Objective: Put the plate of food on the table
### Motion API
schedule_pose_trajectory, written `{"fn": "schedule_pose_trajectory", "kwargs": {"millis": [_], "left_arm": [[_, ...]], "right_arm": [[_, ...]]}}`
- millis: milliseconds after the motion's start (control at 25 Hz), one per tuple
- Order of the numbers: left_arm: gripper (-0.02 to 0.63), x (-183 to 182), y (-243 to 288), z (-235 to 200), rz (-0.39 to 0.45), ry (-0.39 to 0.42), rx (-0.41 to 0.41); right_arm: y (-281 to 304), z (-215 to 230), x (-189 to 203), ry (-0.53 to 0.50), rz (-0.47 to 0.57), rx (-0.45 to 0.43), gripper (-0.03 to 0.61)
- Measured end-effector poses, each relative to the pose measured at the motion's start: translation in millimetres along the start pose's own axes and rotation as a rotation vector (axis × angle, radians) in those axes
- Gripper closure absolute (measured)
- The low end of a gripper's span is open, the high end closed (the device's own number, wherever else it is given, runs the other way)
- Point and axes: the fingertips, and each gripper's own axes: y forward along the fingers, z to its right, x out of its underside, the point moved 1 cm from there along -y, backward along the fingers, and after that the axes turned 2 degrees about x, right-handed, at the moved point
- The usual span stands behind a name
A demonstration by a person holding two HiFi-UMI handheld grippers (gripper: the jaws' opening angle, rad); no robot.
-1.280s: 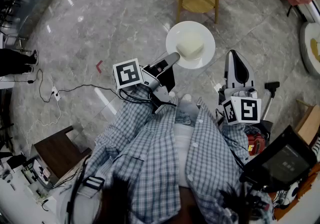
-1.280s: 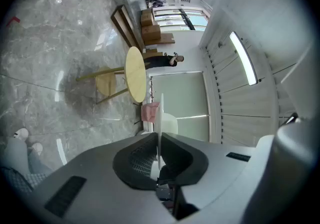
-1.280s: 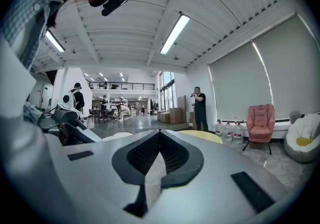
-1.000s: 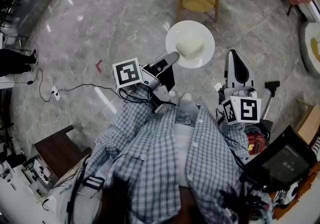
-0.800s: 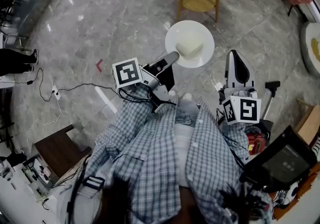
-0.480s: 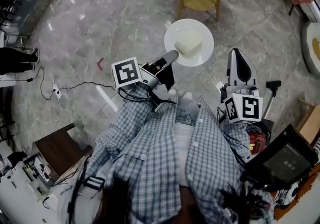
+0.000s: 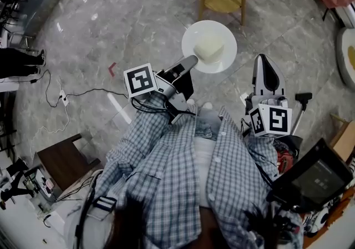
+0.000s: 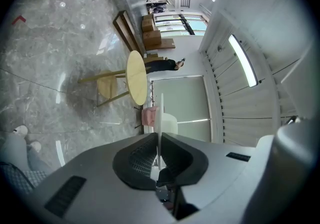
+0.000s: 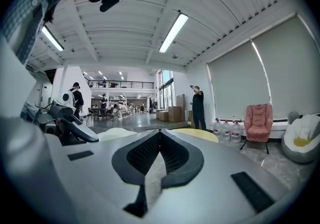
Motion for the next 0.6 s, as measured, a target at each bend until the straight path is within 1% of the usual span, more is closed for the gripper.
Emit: {"fn": "schedule_pose_trajectory", "kwargs": {"millis": [200, 600], "left_arm": [[0.594, -1.2, -1.4, 3.1, 0.013, -0.003, 0.004], [0.594, 5.0, -2.0, 0.6, 0.020, -0.015, 0.009]], "right_arm": [[-3.2, 4.7, -2.3, -0.003, 0.012, 0.002, 0.571], [-12.7, 9.6, 1.7, -0.001, -0.002, 0.019, 0.571]]}}
